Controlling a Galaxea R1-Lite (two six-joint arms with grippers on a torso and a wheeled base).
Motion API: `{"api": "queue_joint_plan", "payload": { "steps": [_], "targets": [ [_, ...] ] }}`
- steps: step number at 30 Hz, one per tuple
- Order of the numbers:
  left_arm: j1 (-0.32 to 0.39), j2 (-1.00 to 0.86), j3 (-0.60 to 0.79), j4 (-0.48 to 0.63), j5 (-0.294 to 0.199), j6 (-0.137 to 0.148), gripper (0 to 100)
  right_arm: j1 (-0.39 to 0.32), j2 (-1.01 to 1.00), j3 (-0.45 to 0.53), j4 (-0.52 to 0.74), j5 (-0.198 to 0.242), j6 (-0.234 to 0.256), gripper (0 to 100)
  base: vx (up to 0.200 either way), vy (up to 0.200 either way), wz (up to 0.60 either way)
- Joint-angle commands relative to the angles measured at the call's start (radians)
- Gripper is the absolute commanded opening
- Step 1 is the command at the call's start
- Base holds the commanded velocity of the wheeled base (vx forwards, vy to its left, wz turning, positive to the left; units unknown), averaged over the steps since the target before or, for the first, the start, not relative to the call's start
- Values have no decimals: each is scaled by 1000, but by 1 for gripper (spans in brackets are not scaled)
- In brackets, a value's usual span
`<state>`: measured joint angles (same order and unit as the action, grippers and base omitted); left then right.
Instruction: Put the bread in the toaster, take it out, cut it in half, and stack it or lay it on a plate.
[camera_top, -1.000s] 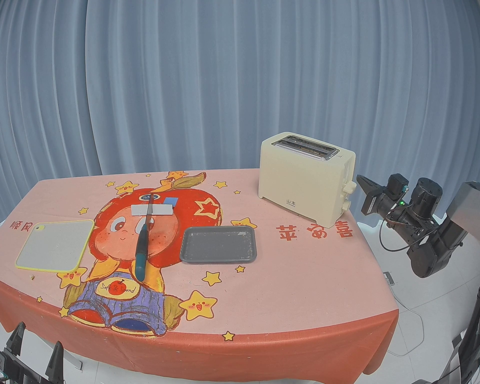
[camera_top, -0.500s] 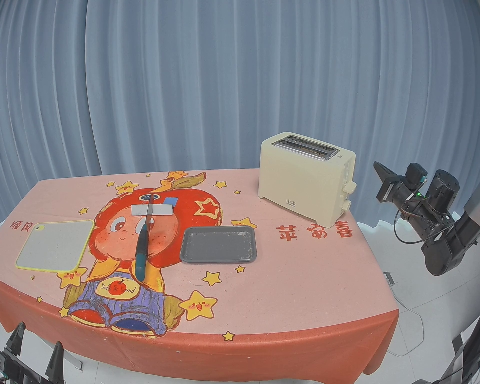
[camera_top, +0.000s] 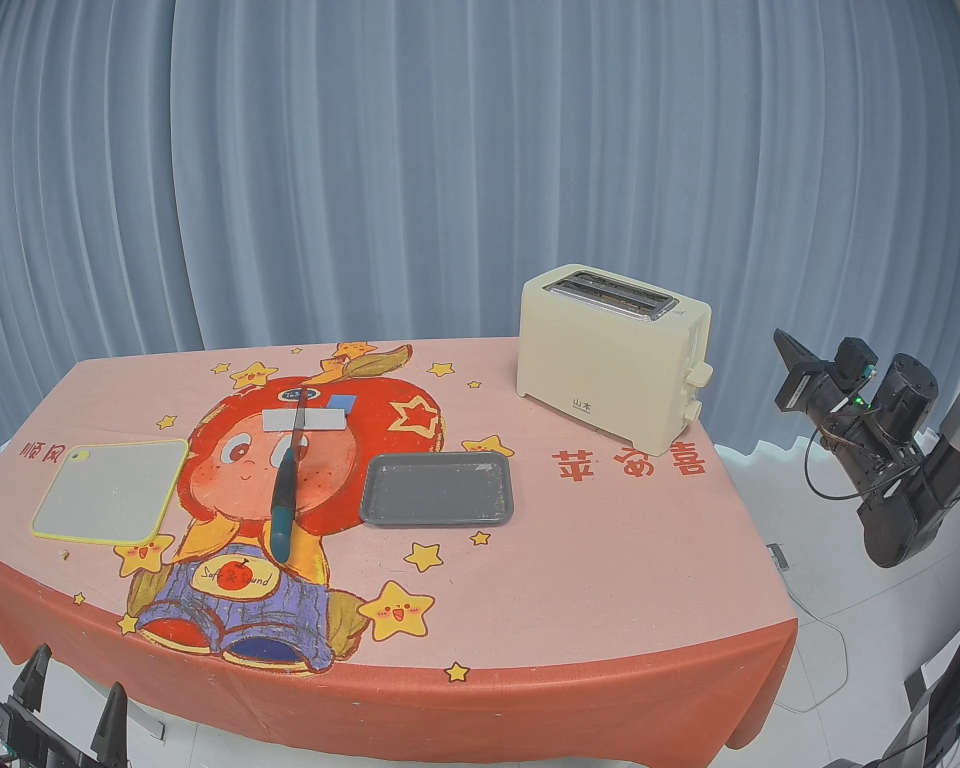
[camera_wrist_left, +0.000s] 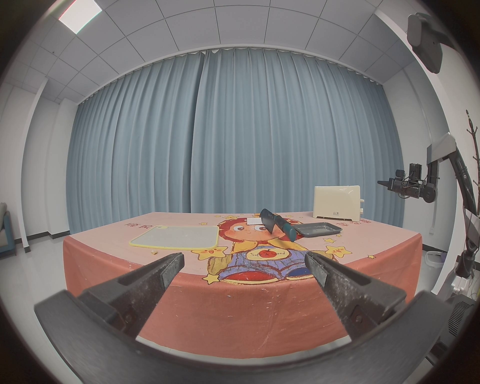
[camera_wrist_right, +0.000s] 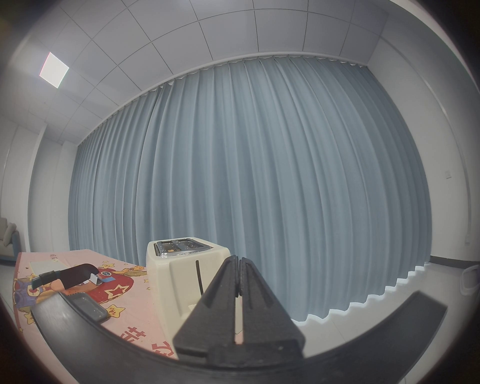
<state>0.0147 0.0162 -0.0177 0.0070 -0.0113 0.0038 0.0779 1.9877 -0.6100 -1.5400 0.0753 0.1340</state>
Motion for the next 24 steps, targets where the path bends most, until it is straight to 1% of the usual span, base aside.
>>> {"api": "queue_joint_plan", "payload": {
  "steps": [1, 24],
  "targets": [
    [-1, -16, 18, -1, -1, 1, 100, 17, 3, 7, -2, -3, -1, 0, 0, 0, 0],
    [1, -16, 16, -1, -1, 1, 100, 19, -10, 3, -2, -3, -8, 0, 0, 0, 0]
  ]
}}
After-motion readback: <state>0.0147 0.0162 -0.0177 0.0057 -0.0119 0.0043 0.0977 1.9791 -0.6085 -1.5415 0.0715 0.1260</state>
